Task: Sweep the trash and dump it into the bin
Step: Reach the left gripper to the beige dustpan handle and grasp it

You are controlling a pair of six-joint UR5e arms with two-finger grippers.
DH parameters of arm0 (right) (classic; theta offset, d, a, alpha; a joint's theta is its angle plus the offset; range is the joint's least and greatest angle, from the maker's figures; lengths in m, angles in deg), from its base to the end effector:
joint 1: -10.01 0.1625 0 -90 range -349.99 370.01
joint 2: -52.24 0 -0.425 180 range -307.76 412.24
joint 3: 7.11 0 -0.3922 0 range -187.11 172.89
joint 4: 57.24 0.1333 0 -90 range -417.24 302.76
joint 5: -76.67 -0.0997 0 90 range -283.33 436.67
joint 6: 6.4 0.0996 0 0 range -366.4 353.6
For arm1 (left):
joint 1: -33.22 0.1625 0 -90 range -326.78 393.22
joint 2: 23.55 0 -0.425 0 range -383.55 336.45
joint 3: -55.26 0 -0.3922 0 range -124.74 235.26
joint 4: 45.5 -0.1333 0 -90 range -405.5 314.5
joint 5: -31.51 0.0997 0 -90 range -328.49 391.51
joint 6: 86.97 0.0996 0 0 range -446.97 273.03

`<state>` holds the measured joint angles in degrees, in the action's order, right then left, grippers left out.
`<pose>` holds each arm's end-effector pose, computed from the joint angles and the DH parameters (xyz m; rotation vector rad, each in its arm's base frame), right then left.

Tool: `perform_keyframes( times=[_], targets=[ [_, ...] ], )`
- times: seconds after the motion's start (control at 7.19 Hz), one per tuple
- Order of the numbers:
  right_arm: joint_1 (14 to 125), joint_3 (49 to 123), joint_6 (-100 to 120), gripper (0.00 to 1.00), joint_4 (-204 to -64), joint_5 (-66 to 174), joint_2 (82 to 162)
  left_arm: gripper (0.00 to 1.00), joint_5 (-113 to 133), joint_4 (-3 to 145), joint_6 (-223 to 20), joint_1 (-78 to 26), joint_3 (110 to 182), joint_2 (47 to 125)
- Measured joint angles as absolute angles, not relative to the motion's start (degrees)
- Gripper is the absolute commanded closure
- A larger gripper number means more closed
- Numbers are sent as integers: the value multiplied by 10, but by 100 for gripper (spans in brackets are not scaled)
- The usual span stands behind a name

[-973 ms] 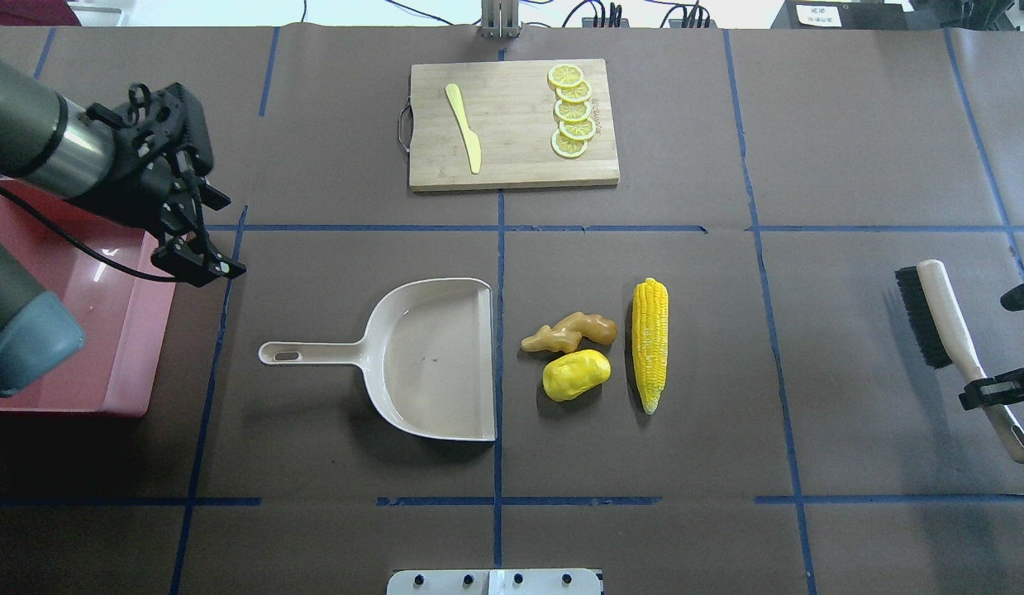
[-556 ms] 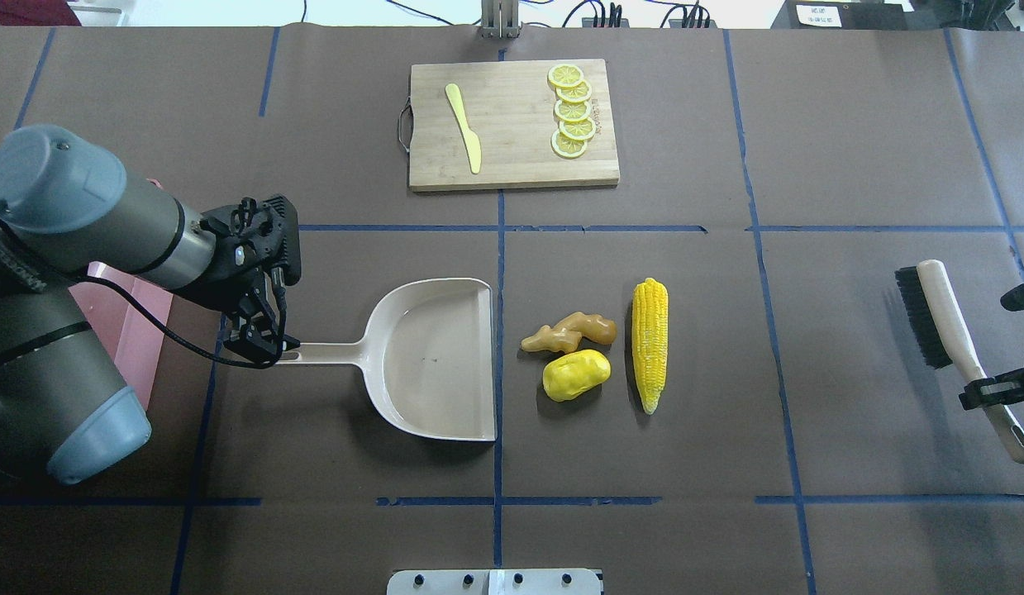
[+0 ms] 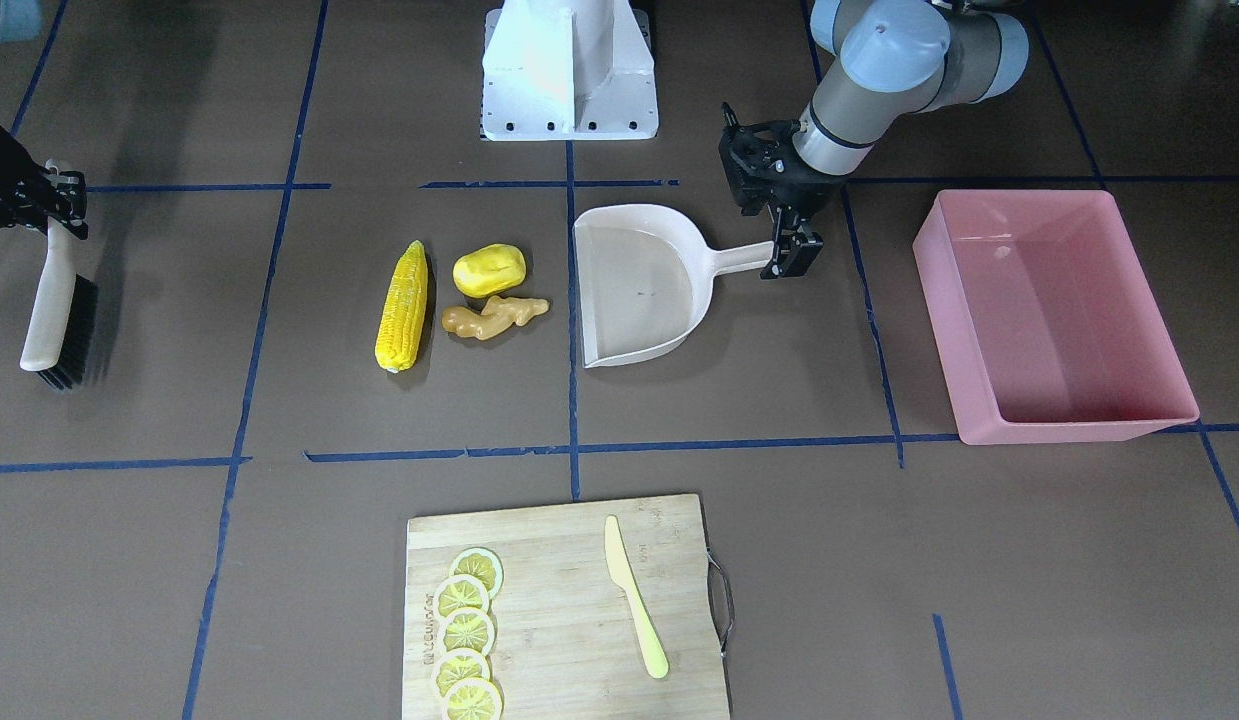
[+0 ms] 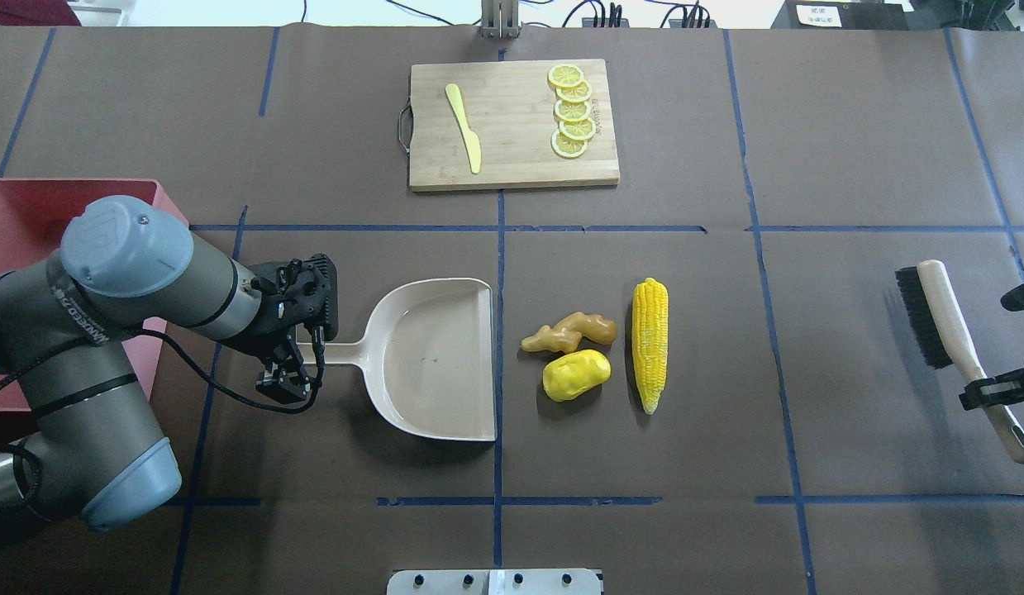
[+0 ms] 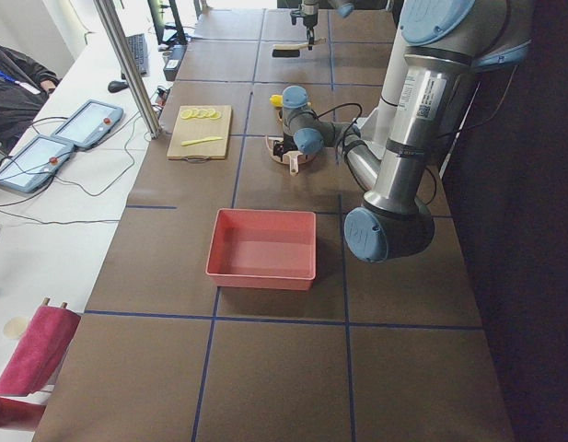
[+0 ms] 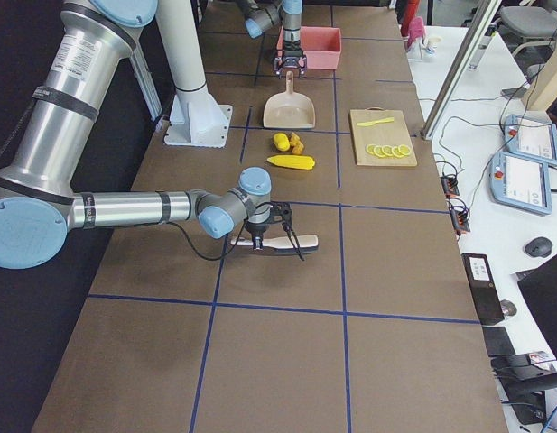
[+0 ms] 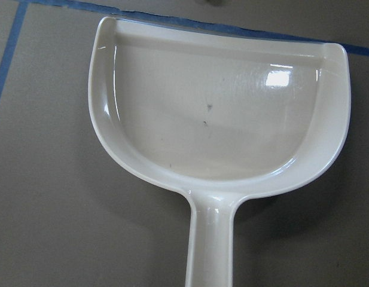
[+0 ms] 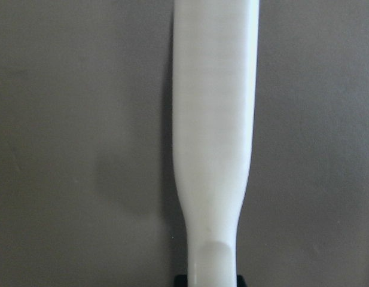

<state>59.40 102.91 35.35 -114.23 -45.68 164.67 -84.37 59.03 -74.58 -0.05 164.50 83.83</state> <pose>-0.1725 -0.3241 0.5935 0.0283 -0.7567 -0.1318 0.4307 -0.3900 0.3127 0.7066 0.7797 1.3039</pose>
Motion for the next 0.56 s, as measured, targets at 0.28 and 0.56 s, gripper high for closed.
perform_keyframes(
  times=[0.28, 0.56],
  targets=[
    [594, 1029, 354, 100, -1142, -457, 1647, 1, -839, 592, -746, 10, 1625, 843],
    [594, 1029, 355, 100, -1142, -457, 1647, 12, -839, 593, -748, 24, 1601, 855]
  ],
)
